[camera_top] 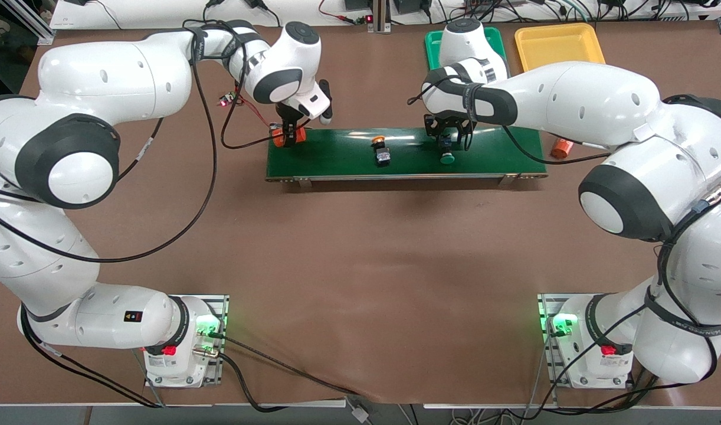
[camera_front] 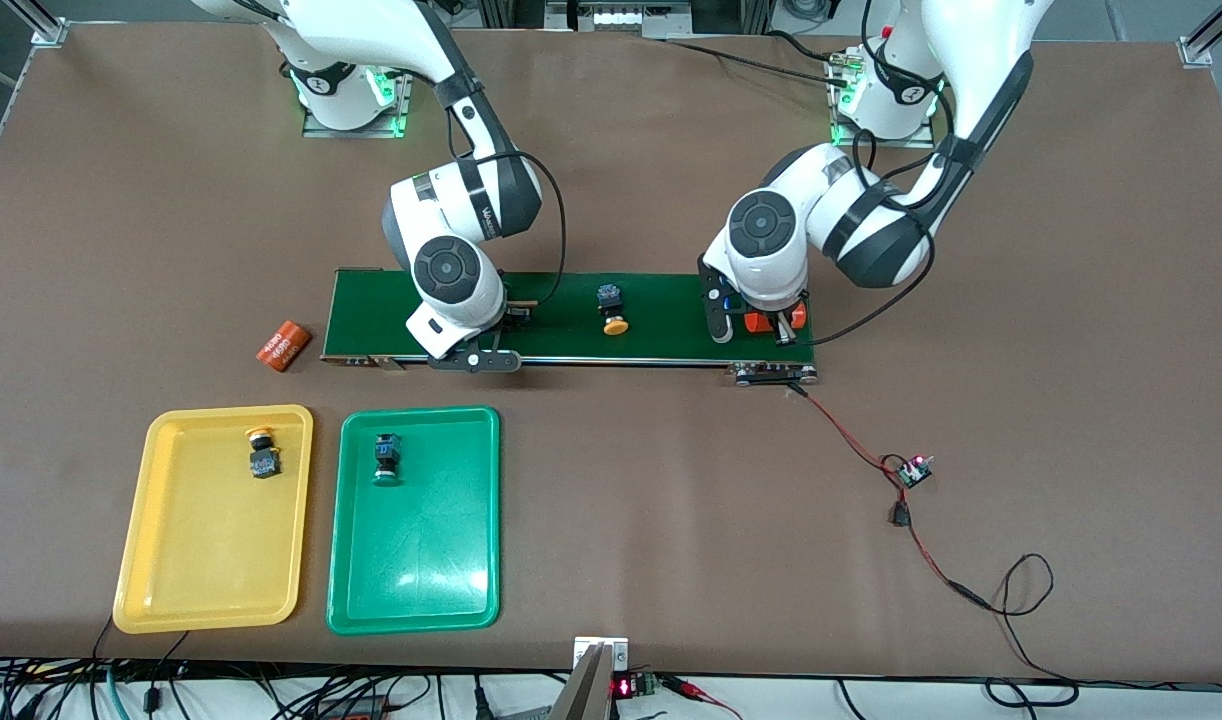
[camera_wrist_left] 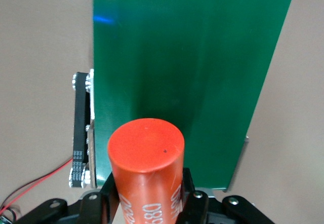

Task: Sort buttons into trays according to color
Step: 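Carry the green button toward the green tray while the left gripper places cylinder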

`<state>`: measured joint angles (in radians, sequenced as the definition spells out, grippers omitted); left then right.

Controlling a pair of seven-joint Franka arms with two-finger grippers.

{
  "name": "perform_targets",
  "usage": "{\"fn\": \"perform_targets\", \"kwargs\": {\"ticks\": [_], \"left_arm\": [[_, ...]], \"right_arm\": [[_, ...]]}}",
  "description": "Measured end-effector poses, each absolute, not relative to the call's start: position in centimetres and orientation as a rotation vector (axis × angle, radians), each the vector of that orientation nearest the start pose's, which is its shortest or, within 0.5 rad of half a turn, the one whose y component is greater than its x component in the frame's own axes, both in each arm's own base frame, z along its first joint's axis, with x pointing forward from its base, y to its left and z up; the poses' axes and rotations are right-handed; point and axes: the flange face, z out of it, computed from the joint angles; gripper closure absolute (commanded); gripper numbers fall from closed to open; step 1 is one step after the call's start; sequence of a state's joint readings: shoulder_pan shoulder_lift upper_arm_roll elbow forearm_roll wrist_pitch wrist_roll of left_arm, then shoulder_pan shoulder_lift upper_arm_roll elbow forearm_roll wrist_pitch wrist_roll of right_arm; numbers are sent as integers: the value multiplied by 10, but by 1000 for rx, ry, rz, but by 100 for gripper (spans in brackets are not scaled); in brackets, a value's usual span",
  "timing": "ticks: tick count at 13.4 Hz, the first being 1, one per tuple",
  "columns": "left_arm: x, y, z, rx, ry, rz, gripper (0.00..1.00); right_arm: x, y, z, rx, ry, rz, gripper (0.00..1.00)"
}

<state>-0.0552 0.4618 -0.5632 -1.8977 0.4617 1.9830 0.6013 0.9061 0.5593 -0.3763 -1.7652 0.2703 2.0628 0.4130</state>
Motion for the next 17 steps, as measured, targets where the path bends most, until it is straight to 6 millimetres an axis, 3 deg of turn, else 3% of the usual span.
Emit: {"fn": "perform_targets", "kwargs": {"ticks": [1, 2, 3, 4, 6, 8, 11, 14, 17], "left_arm": [[508, -311, 263, -2195, 1987, 426, 82], [506, -313, 258, -2185, 2004, 435, 72], [503, -317, 256, -2178, 2018, 438, 9], [501, -321, 255, -2171, 2029, 437, 0], [499, -325, 256, -2164, 2038, 433, 0], [499, -327, 258, -2165, 2042, 420, 0], [493, -349, 281, -2140, 2077, 348, 0], [495, -349, 318, -2182, 2032, 284, 0], [523, -304, 350, -2312, 1833, 229, 0]], "right_arm": [[532, 348, 249, -3202, 11, 319, 99], [532, 348, 249, -3202, 13, 319, 100], [532, 348, 250, -3202, 14, 318, 100], [533, 348, 251, -3201, 20, 313, 100], [543, 345, 261, -3194, 38, 264, 100], [569, 332, 285, -3184, 88, 163, 100], [625, 275, 310, -3171, 155, 51, 100], [658, 244, 292, -3198, 145, 26, 100], [677, 247, 258, -3230, 13, -45, 100]]}}
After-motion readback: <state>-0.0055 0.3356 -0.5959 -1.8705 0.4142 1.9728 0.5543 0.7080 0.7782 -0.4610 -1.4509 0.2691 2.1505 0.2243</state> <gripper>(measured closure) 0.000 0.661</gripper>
